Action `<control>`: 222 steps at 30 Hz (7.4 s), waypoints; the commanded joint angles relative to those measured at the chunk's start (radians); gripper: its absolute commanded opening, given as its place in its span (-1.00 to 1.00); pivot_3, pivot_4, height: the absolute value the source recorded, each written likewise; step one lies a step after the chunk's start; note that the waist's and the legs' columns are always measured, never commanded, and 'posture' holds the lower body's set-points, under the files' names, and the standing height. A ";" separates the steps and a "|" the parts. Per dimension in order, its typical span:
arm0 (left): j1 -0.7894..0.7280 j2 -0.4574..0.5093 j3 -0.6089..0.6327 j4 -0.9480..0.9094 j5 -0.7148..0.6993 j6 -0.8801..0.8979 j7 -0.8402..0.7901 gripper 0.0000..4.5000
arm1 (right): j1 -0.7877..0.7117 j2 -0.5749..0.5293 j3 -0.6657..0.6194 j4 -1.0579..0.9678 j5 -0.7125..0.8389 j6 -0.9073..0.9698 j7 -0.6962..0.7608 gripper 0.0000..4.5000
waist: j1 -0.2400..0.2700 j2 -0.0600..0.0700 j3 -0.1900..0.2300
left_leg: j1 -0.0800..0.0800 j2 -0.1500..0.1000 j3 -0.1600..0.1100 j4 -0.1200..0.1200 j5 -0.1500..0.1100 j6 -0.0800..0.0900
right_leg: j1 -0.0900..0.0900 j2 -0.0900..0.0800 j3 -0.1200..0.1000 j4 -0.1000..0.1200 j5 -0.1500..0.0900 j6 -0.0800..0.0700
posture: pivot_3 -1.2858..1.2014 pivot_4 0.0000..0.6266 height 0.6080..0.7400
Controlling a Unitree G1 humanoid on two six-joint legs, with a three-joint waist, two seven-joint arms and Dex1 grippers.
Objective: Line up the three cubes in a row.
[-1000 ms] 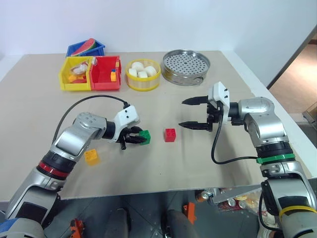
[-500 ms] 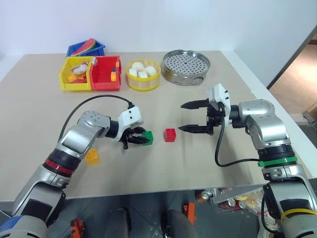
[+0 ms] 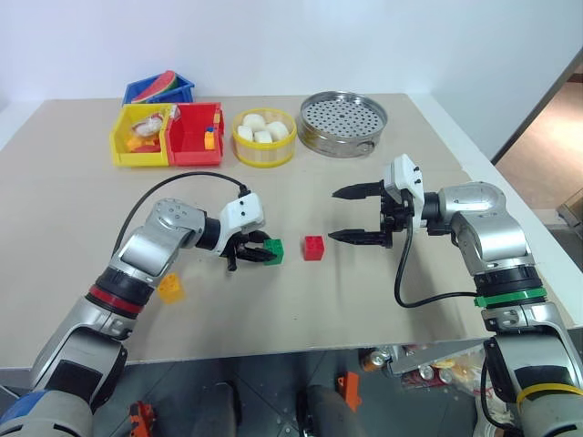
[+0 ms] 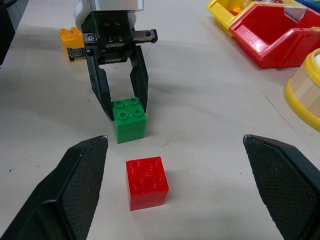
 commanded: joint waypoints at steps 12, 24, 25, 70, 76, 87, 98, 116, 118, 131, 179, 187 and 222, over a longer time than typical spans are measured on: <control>-0.019 0.013 0.010 0.000 0.010 -0.004 -0.031 0.14 | 0.001 -0.014 -0.024 -0.019 0.001 -0.016 0.002 1.00 | 0.000 0.000 0.000 | 0.000 0.000 0.000 0.000 0.000 0.000 | 0.000 0.000 0.000 0.000 0.000 0.000 | 0.03 -0.52 1.00; -0.028 0.067 0.055 -0.094 0.007 -0.002 -0.051 0.99 | 0.003 -0.006 -0.025 -0.049 0.026 0.024 0.004 1.00 | -0.001 0.000 0.000 | 0.000 0.000 0.000 0.000 0.000 0.000 | 0.000 0.000 0.000 0.001 0.000 0.000 | 0.03 -0.52 1.00; -0.024 0.082 0.073 -0.124 -0.007 0.023 -0.050 0.99 | 0.002 -0.006 -0.025 -0.048 0.025 0.023 0.004 1.00 | -0.001 0.000 0.000 | 0.000 0.000 0.000 0.000 0.000 0.000 | 0.000 0.000 0.000 0.001 0.000 0.000 | 0.03 -0.52 1.00; 1.106 -0.364 0.578 -1.006 -0.060 0.017 0.913 0.99 | -0.094 0.025 0.026 0.157 -0.053 -0.111 0.112 1.00 | 0.000 0.000 0.000 | 0.003 0.001 0.001 0.004 0.001 0.002 | 0.002 -0.001 0.002 0.000 0.001 -0.007 | 0.03 -0.52 1.00; 1.132 -0.401 0.570 -0.995 -0.057 0.016 0.953 0.99 | -0.086 0.018 0.022 0.148 -0.051 -0.106 0.109 1.00 | -0.001 0.000 0.000 | 0.003 0.001 0.001 0.004 0.000 0.002 | 0.002 -0.001 0.002 0.000 0.000 -0.007 | 0.03 -0.52 1.00; 1.119 -0.432 0.552 -0.950 -0.080 0.056 0.994 0.99 | -0.074 0.018 0.021 0.130 -0.041 -0.093 0.104 1.00 | -0.001 0.000 0.000 | 0.002 0.001 0.001 0.004 0.000 0.002 | 0.002 -0.001 0.002 0.000 0.000 -0.007 | 0.03 -0.52 1.00; 1.119 -0.422 0.562 -0.906 -0.113 0.106 1.004 0.99 | -0.075 0.016 0.022 0.132 -0.045 -0.098 0.101 1.00 | -0.001 0.000 0.000 | 0.002 0.001 0.001 0.004 0.000 0.002 | 0.001 -0.001 0.002 0.000 0.000 -0.007 | 0.03 -0.52 1.00; 1.082 -0.372 0.541 -0.819 -0.111 0.064 0.972 -0.25 | -0.067 0.010 0.019 0.129 -0.045 -0.103 0.089 1.00 | -0.001 0.000 0.000 | 0.001 0.001 0.001 0.004 0.000 0.001 | 0.000 -0.001 0.002 0.000 0.000 -0.007 | 0.03 -0.52 1.00; 1.081 -0.364 0.539 -0.812 -0.107 0.057 0.964 -0.25 | -0.068 0.010 0.019 0.129 -0.046 -0.103 0.088 1.00 | -0.001 0.000 0.000 | 0.001 0.001 0.001 0.004 0.000 0.001 | 0.000 -0.001 0.002 0.000 0.000 -0.007 | 0.03 -0.52 1.00; 1.009 -0.189 0.540 -0.650 -0.089 -0.096 0.777 -0.25 | -0.079 0.015 0.020 0.139 -0.050 -0.114 0.078 1.00 | 0.001 0.000 0.000 | 0.001 0.001 0.000 0.004 -0.001 0.000 | -0.001 -0.002 0.001 0.000 0.001 -0.008 | 0.03 -0.52 1.00; 0.254 0.085 0.278 0.155 -0.112 -0.407 -0.142 -0.25 | 0.018 -0.073 -0.019 -0.042 -0.006 -0.007 -0.008 1.00 | 0.000 0.000 0.000 | -0.001 0.002 0.000 0.000 -0.002 -0.001 | -0.004 0.003 0.002 0.000 0.000 -0.003 | 0.03 -0.52 1.00; 0.294 0.098 0.261 0.134 -0.100 -0.458 -0.158 -0.25 | 0.020 -0.058 -0.017 -0.059 0.034 0.035 0.029 1.00 | 0.000 0.000 0.000 | -0.001 0.002 0.000 0.000 -0.002 -0.001 | -0.004 0.003 0.002 0.000 0.000 -0.003 | 0.03 -0.52 1.00; 0.304 0.136 0.241 0.216 -0.033 -0.538 -0.161 0.09 | -0.022 0.021 0.001 0.021 0.022 -0.038 0.101 1.00 | -0.003 0.000 0.000 | 0.001 0.005 0.000 0.000 -0.002 -0.001 | -0.003 0.006 0.002 0.002 0.001 -0.005 | 0.03 -0.52 1.00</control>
